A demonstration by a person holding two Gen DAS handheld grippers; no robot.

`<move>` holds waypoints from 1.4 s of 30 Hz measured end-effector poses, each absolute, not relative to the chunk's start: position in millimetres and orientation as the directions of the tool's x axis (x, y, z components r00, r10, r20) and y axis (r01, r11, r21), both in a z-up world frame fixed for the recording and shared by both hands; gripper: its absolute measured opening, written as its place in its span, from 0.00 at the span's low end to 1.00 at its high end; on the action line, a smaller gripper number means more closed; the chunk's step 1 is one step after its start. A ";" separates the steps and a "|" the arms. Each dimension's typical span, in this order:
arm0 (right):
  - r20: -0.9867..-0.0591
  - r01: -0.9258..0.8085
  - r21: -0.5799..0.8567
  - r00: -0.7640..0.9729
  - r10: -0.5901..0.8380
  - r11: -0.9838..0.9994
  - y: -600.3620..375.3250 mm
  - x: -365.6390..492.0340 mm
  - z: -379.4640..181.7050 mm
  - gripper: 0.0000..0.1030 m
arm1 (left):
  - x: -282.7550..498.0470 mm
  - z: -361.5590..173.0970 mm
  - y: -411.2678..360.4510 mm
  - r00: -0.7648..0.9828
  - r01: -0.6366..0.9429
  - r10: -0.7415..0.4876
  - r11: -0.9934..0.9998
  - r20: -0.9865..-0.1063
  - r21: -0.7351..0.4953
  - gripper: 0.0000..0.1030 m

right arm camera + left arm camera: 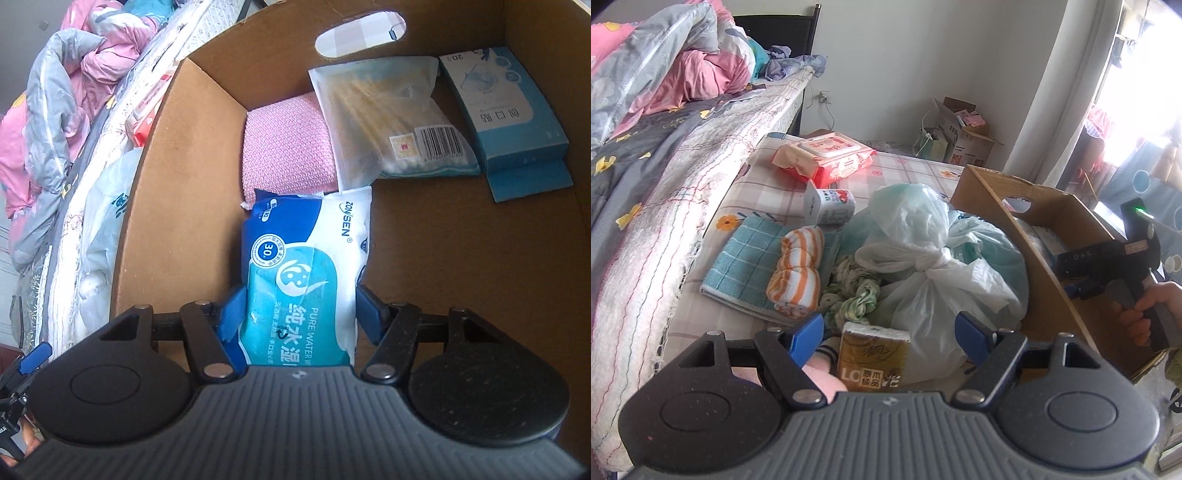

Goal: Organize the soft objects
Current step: 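Withdraw the right tool while moving the left tool toward the pink plush toy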

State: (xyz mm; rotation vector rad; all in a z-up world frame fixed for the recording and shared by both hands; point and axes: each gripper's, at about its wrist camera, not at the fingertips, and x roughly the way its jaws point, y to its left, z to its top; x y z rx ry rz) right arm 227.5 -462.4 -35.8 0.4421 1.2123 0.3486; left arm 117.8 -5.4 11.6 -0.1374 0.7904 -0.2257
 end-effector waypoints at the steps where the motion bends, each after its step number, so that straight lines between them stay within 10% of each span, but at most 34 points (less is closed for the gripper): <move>1: -0.814 -0.022 0.505 0.320 0.485 0.863 -465.3 227.1 -38.0 0.60 | 116.5 11.0 -3.1 0.682 0.144 -0.251 0.967 -0.687 -0.211 0.77; 23: -0.555 -0.120 0.666 0.581 0.596 0.737 -462.2 132.4 73.1 0.73 | 72.7 12.7 31.0 0.697 0.119 -0.178 0.984 -0.695 -0.132 0.84; 42: -0.512 -0.292 0.786 0.188 0.838 0.545 -274.9 79.3 30.0 0.64 | 29.1 -19.2 52.2 0.642 0.120 -0.140 0.989 -0.754 -0.081 0.84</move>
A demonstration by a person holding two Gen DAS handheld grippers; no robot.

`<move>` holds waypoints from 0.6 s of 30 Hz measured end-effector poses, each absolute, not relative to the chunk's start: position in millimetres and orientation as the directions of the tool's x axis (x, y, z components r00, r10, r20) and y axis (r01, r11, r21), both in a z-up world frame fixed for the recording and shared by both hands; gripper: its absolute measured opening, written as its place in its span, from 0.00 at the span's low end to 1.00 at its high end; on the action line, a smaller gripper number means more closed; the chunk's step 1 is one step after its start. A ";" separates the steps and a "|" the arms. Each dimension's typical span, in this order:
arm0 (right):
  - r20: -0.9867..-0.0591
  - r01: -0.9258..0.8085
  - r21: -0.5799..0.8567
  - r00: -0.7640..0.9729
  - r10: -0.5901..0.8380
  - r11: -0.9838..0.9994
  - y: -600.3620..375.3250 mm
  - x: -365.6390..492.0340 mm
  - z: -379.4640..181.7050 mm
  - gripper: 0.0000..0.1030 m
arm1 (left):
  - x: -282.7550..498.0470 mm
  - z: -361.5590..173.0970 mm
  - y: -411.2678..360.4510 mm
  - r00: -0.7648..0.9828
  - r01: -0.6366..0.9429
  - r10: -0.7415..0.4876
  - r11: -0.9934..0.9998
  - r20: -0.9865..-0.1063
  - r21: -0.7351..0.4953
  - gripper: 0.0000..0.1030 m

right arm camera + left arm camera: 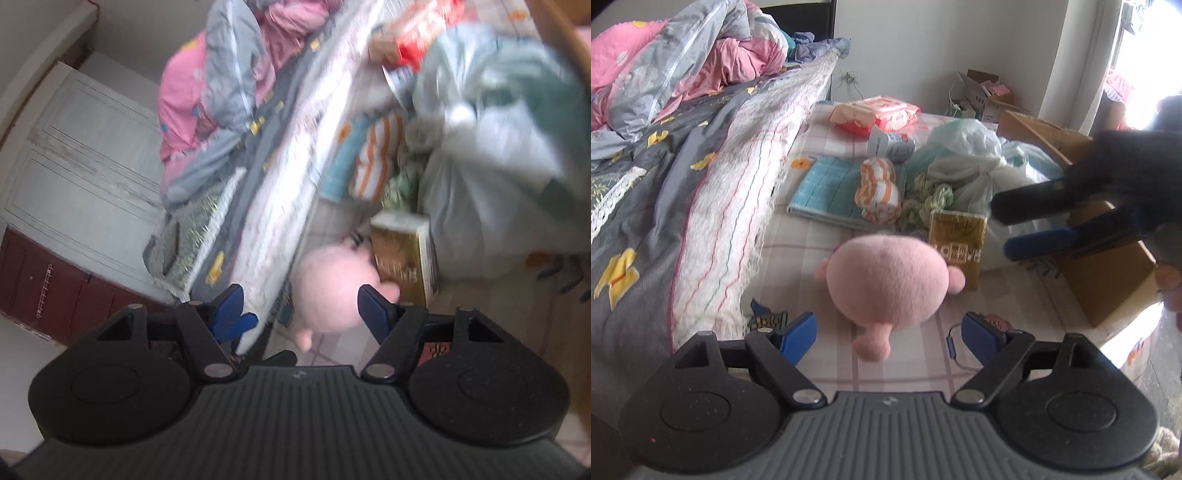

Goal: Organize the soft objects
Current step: 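Withdraw the right tool while moving the left tool toward the pink plush toy, then close the left gripper on the pink plush toy's protruding foot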

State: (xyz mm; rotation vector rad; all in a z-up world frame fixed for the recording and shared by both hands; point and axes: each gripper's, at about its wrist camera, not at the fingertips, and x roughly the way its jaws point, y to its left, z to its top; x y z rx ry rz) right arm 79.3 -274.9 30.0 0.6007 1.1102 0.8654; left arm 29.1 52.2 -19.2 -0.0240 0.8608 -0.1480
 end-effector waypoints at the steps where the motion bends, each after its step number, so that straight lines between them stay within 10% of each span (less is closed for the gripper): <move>1: -0.523 -0.279 0.785 0.182 0.833 0.553 -271.7 77.6 22.6 0.63 | 27.5 -22.3 52.7 0.638 0.122 -0.141 0.989 -0.757 -0.081 0.83; 9: -0.515 -0.122 0.840 0.126 0.848 0.529 -249.9 65.1 -38.9 0.52 | 35.5 -48.3 50.5 0.622 0.137 -0.133 0.989 -0.772 -0.061 0.65; 15: -0.491 -0.095 0.856 0.155 0.857 0.508 -238.7 58.1 -50.6 0.51 | 50.4 -56.2 50.1 0.616 0.110 -0.083 0.994 -0.783 -0.019 0.23; 18: -0.488 -0.135 0.849 0.174 0.856 0.511 -238.8 55.0 -40.6 0.51 | 47.7 -49.0 51.1 0.635 0.105 -0.082 0.994 -0.768 -0.019 0.17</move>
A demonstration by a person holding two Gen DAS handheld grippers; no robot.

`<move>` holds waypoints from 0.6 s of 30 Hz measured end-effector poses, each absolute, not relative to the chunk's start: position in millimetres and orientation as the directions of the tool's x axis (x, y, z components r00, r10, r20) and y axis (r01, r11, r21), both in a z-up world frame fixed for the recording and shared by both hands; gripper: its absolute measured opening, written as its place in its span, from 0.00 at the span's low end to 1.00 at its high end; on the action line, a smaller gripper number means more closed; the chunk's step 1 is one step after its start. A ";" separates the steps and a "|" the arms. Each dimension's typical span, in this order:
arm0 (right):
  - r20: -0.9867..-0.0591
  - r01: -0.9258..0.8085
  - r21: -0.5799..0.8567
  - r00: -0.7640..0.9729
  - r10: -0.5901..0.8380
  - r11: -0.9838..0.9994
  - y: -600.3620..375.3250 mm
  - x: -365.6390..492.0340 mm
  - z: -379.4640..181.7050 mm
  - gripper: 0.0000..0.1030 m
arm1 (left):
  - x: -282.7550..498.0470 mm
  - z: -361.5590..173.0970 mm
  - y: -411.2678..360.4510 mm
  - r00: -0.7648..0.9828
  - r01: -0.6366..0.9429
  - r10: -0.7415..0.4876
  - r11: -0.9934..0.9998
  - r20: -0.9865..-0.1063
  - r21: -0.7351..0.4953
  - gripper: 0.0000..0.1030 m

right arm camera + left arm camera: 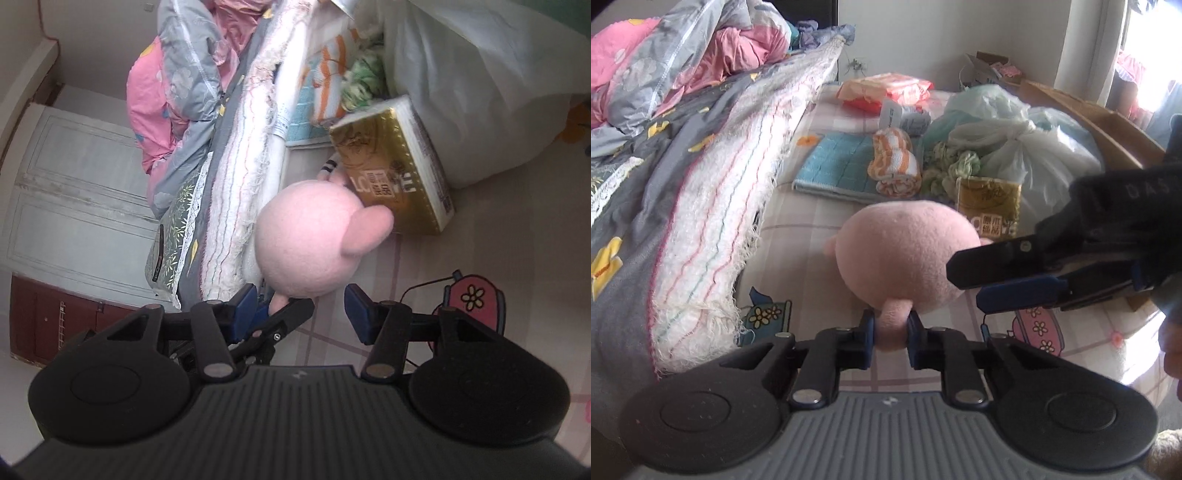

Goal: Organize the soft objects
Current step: 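Close the left gripper on the pink plush toy's protruding foot, then lift the pink plush toy with the left gripper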

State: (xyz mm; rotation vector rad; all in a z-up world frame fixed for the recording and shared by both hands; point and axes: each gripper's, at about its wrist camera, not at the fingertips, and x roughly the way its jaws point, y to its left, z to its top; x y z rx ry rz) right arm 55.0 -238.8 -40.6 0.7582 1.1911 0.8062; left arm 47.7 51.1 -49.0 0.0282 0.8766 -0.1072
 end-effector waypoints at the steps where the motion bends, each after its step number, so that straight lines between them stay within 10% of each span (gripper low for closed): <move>1: -0.492 -0.160 0.839 0.186 0.850 0.520 -238.9 54.5 -34.8 0.52 | 45.9 -45.2 50.9 0.644 0.107 -0.084 0.994 -0.761 -0.019 0.16; 18: -0.489 -0.660 0.534 0.268 0.830 0.528 -246.2 12.2 51.9 0.81 | 22.3 45.6 69.2 0.617 0.222 -0.339 0.941 -0.711 -0.256 0.15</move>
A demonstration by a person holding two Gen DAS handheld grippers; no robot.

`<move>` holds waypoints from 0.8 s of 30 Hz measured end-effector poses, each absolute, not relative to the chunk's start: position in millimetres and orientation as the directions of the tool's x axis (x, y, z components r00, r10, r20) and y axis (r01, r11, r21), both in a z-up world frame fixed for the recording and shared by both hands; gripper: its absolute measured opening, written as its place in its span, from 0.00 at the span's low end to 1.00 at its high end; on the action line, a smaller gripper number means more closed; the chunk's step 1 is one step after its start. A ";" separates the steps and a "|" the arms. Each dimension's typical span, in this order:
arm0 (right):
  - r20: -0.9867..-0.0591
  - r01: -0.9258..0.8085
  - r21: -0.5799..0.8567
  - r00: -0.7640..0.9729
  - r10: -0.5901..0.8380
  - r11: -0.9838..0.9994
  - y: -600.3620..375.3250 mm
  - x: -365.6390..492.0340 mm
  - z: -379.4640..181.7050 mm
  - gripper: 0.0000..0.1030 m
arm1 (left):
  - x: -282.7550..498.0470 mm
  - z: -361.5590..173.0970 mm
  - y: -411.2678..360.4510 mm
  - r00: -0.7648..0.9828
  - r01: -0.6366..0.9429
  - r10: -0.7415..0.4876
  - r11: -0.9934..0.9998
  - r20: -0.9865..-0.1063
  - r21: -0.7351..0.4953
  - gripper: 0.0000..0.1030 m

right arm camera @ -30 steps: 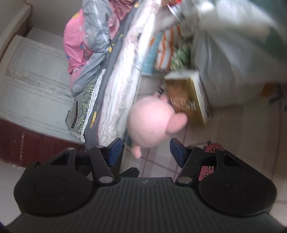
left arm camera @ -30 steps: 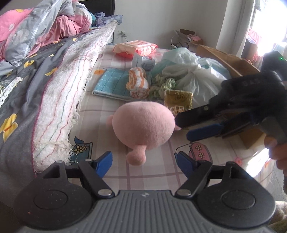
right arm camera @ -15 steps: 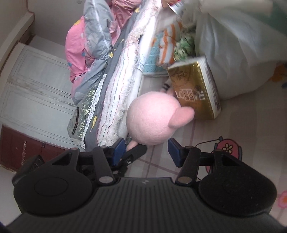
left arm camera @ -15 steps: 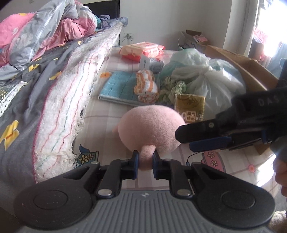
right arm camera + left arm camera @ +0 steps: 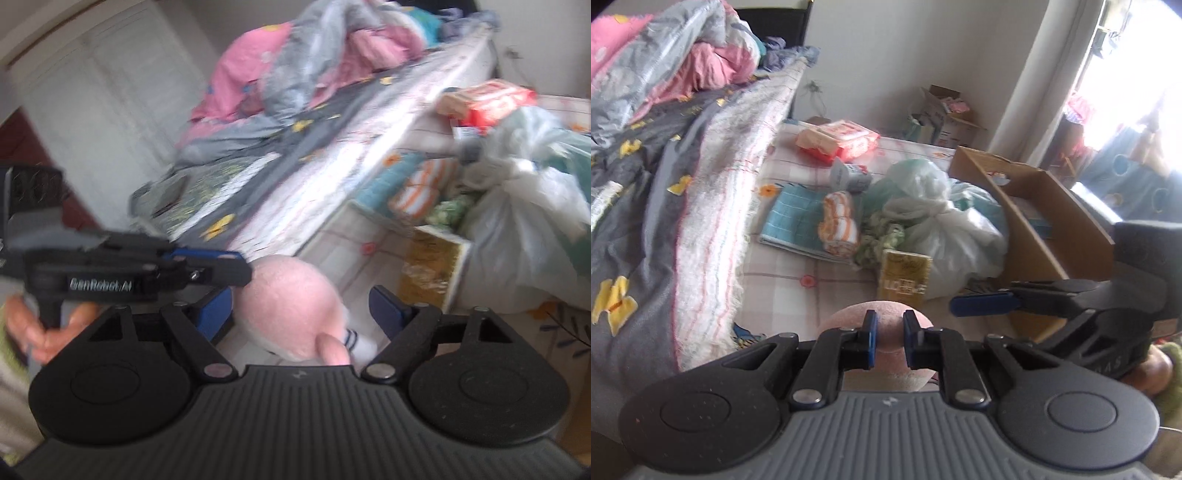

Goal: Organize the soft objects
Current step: 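Lift the pink plush toy with the left gripper, then close the right gripper on the plush toy's body while the left gripper holds it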

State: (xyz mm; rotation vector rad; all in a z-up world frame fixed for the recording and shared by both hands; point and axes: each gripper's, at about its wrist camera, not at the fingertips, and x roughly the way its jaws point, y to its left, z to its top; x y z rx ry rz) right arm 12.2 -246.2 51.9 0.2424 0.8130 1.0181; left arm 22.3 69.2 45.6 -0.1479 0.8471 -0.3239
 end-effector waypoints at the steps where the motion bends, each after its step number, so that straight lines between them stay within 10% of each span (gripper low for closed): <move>1: -0.477 -0.677 0.541 0.240 0.845 0.498 -247.2 8.9 55.5 0.82 | 22.9 46.6 70.5 0.598 0.229 -0.369 0.929 -0.712 -0.289 0.15; 12: -0.519 -0.642 0.589 0.165 0.839 0.491 -245.4 6.4 30.0 0.82 | 74.1 6.5 63.1 0.514 0.186 -0.440 0.895 -0.736 -0.405 0.16; 16: -0.533 -0.594 0.601 0.200 0.823 0.534 -242.0 23.2 11.3 0.57 | 89.4 -5.9 66.8 0.541 0.146 -0.418 0.901 -0.730 -0.408 0.20; 24: -0.521 -0.458 0.689 0.228 0.823 0.562 -250.0 57.2 -16.4 0.46 | 81.3 2.0 91.8 0.636 0.127 -0.379 0.911 -0.672 -0.394 0.62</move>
